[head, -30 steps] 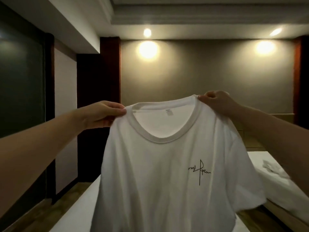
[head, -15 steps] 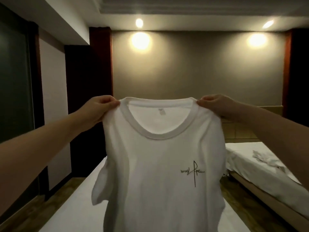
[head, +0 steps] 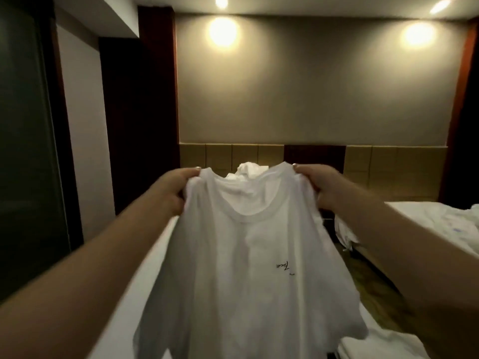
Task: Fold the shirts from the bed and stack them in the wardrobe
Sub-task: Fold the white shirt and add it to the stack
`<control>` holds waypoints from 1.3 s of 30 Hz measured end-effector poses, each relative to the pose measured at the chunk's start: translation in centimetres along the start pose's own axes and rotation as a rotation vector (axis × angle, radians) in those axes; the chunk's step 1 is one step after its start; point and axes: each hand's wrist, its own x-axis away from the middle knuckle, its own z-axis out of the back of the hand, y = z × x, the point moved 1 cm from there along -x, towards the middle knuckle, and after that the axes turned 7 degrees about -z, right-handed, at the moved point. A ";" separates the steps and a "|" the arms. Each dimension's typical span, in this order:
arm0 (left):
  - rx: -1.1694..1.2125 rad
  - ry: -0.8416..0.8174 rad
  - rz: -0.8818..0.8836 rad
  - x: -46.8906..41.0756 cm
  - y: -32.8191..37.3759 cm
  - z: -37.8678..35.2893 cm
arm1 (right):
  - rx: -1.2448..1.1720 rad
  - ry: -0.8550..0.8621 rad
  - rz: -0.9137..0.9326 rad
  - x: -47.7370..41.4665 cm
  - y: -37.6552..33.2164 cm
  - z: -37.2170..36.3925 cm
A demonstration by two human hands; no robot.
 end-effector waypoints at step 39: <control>-0.159 -0.174 -0.288 6.5 -12.7 1.5 | 0.620 0.131 0.801 3.8 15.5 -6.2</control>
